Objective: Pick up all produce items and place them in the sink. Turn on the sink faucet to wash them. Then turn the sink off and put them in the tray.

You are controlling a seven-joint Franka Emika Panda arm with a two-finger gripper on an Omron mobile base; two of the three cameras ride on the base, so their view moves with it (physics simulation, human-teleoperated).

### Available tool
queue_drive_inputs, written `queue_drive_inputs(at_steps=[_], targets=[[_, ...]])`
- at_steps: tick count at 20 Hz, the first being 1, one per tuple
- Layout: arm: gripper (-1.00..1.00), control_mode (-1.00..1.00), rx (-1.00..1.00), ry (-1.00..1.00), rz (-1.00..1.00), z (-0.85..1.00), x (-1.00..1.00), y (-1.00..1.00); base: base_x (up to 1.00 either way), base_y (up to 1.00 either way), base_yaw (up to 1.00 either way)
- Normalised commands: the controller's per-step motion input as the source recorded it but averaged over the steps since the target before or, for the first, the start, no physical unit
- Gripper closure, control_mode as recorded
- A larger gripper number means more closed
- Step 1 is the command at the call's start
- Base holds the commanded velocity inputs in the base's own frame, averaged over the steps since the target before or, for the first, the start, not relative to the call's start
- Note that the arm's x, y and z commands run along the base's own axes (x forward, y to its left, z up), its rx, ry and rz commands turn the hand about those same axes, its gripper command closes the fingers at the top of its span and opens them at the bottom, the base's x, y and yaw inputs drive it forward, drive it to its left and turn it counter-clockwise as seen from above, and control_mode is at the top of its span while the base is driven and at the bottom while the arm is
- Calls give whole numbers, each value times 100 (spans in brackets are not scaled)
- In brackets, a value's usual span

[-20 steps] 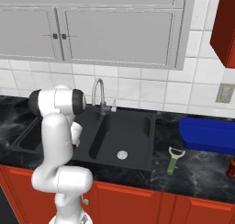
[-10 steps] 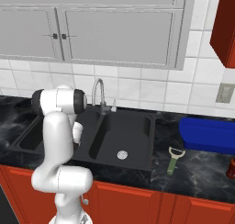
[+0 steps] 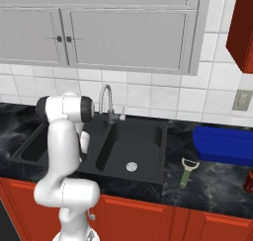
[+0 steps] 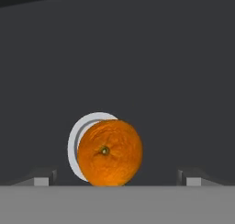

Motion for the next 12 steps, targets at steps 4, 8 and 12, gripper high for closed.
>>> queue_drive_inputs(at_steps=[4, 8, 12], targets=[[-100, -100, 0, 0, 0, -10, 5, 4, 0, 0, 0], [-100, -100, 0, 0, 0, -5, 0, 5, 0, 0, 0], [-100, -100, 0, 0, 0, -8, 1, 10, 0, 0, 0]])
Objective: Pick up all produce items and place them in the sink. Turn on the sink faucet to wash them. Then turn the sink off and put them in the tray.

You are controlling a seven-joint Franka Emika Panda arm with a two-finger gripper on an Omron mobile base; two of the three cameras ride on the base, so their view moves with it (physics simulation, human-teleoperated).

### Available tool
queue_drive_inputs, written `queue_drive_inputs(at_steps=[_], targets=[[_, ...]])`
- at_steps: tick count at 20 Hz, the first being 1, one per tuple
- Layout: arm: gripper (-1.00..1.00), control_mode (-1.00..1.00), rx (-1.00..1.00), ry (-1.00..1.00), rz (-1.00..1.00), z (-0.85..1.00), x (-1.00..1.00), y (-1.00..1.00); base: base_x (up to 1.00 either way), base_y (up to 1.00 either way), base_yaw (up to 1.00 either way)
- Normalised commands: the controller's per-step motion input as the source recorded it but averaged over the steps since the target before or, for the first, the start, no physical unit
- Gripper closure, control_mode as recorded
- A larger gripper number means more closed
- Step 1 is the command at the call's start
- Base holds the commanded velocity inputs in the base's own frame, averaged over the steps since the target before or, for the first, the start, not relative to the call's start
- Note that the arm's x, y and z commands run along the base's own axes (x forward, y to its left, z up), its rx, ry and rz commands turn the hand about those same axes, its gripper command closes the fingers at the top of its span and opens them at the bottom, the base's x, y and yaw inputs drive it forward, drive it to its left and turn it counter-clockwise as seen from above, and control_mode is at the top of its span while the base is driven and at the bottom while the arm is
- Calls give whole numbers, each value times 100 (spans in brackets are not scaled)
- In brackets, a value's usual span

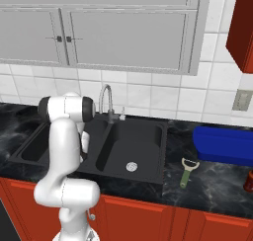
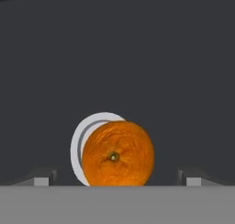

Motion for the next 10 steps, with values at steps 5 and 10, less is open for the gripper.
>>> queue_drive_inputs(at_steps=[5, 10], targets=[[-100, -100, 0, 0, 0, -6, 1, 7, 0, 0, 0], [-100, -100, 0, 0, 0, -3, 3, 10, 0, 0, 0]])
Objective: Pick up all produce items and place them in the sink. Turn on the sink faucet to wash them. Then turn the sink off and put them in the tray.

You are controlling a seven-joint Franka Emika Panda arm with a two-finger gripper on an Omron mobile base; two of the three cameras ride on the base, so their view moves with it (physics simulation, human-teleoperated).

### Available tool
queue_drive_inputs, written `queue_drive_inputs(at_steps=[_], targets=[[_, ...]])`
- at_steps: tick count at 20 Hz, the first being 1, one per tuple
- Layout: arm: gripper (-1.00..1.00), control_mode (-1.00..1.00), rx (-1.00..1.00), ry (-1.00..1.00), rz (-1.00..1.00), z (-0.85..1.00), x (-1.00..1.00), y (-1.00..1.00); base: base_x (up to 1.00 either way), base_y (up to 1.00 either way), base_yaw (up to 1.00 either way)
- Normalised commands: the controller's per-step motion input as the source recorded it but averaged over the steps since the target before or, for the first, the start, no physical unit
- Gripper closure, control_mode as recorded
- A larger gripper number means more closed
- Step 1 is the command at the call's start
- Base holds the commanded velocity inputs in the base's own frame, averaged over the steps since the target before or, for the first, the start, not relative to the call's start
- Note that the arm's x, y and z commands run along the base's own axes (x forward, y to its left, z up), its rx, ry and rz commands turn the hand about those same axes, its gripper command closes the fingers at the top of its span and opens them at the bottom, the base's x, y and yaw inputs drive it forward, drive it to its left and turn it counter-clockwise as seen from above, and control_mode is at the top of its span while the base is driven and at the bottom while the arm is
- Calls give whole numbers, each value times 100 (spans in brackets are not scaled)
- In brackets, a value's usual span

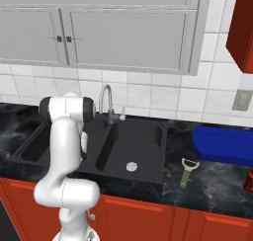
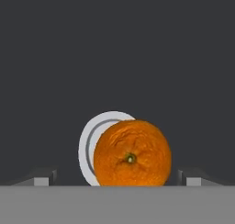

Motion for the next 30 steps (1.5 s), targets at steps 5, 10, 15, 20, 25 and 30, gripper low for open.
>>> queue_drive_inputs(at_steps=[5, 10, 15, 20, 25, 30], targets=[[-100, -100, 0, 0, 0, -5, 5, 6, 0, 0, 0], [-100, -100, 0, 0, 0, -6, 1, 2, 0, 0, 0], [-100, -100, 0, 0, 0, -6, 0, 0, 0, 0, 0], [-100, -100, 0, 0, 0, -8, 0, 0, 0, 0, 0], [-100, -100, 0, 0, 0, -7, 0, 0, 0, 0, 0], [-100, -100, 0, 0, 0, -8, 1, 3, 0, 0, 0]])
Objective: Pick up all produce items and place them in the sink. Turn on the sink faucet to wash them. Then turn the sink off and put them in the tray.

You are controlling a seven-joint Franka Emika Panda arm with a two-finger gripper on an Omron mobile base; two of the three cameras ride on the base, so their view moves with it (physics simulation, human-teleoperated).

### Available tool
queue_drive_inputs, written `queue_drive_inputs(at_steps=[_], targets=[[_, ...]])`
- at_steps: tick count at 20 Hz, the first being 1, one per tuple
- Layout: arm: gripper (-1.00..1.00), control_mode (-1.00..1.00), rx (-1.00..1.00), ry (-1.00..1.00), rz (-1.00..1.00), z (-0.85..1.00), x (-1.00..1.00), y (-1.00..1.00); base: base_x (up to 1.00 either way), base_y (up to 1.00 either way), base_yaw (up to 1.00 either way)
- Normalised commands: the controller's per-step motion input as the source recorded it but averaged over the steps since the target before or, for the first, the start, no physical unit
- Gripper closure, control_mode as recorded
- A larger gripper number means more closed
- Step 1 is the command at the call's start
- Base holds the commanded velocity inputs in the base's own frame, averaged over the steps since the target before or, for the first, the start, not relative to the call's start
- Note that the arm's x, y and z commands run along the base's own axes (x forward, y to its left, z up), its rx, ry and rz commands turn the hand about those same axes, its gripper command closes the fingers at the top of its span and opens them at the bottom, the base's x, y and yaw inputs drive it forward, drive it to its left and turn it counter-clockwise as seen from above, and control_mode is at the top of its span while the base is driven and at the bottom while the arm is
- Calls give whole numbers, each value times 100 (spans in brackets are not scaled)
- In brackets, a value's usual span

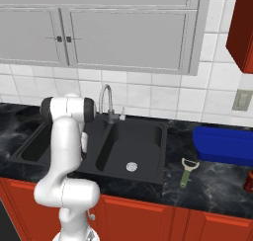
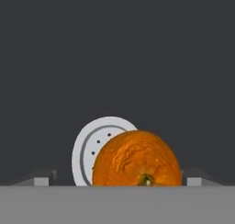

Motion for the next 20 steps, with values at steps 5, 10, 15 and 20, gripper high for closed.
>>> queue_drive_inputs(at_steps=[5, 10, 15, 20], targets=[[-100, -100, 0, 0, 0, -7, 0, 1, 0, 0, 0], [-100, -100, 0, 0, 0, -7, 1, 1, 0, 0, 0], [-100, -100, 0, 0, 0, -9, 0, 1, 0, 0, 0], [100, -100, 0, 0, 0, -10, 0, 4, 0, 0, 0]])
